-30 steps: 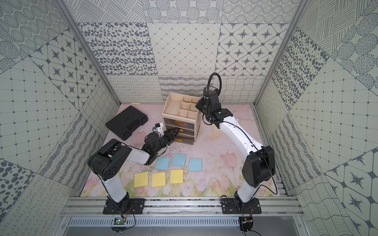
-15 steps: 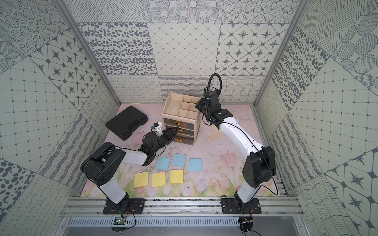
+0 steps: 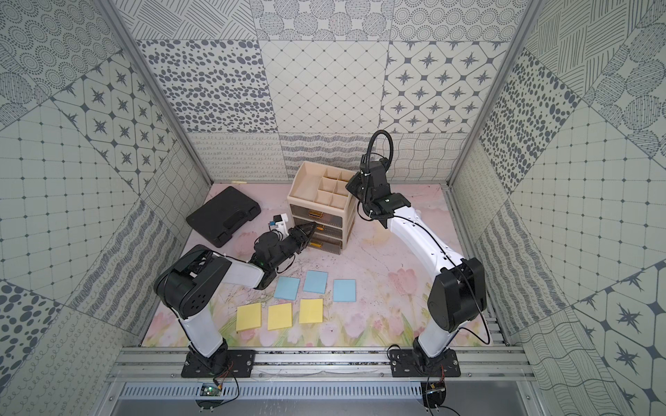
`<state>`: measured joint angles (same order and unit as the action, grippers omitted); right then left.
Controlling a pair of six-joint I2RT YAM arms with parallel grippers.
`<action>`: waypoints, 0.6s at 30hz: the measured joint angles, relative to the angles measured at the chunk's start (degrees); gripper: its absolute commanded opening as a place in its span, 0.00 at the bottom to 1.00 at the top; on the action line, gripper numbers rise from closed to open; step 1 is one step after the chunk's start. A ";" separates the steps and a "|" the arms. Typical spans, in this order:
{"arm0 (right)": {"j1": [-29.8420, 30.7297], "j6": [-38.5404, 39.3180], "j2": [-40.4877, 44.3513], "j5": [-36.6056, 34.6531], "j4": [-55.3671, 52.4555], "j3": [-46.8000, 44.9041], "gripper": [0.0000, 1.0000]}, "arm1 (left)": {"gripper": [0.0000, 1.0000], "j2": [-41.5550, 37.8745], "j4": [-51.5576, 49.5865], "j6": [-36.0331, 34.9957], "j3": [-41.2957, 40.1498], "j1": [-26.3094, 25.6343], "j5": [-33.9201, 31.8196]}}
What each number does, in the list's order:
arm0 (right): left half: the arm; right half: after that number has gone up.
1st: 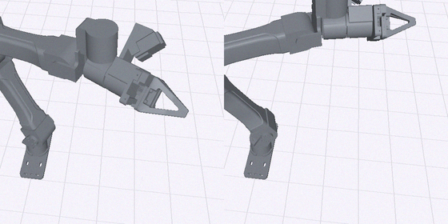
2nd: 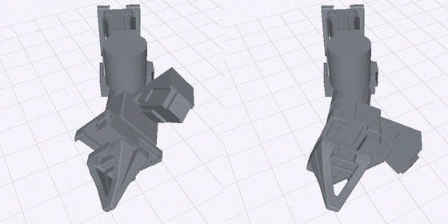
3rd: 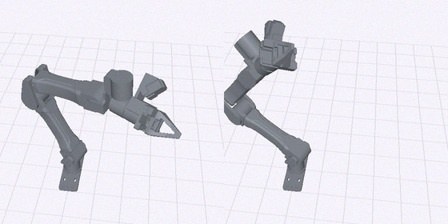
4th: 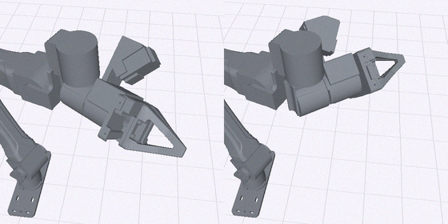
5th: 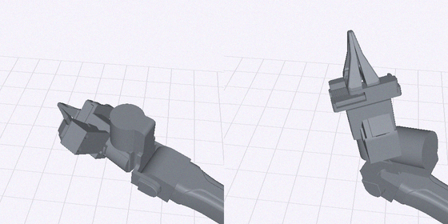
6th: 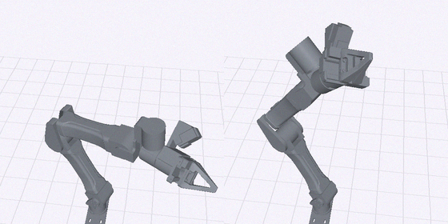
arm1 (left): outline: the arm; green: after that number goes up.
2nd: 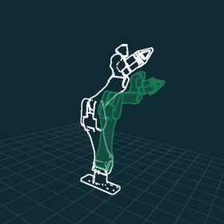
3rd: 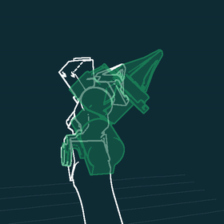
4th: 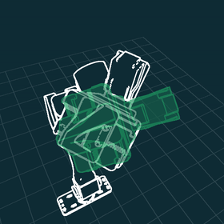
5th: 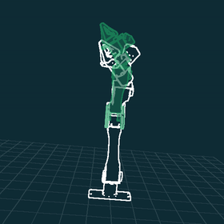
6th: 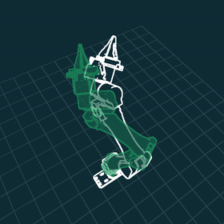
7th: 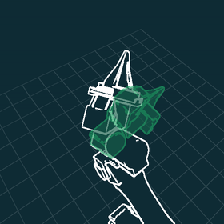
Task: Please put the sticky notes in the drawer by color
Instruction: Open the drawer in the storage box.
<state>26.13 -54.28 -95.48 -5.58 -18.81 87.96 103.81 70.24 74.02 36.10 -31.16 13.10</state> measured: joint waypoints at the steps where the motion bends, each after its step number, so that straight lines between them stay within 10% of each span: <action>1: 0.00 -0.07 0.02 0.04 0.11 -0.07 0.12 | 0.37 0.15 -0.17 0.15 -0.07 -0.07 -0.02; 18: 0.15 -0.26 0.33 1.51 2.29 -1.38 0.12 | 0.37 0.72 -0.61 0.31 -0.17 -0.28 -0.22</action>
<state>26.28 -54.54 -95.15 -4.08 -16.51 86.59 104.53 69.63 74.32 35.92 -31.44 12.88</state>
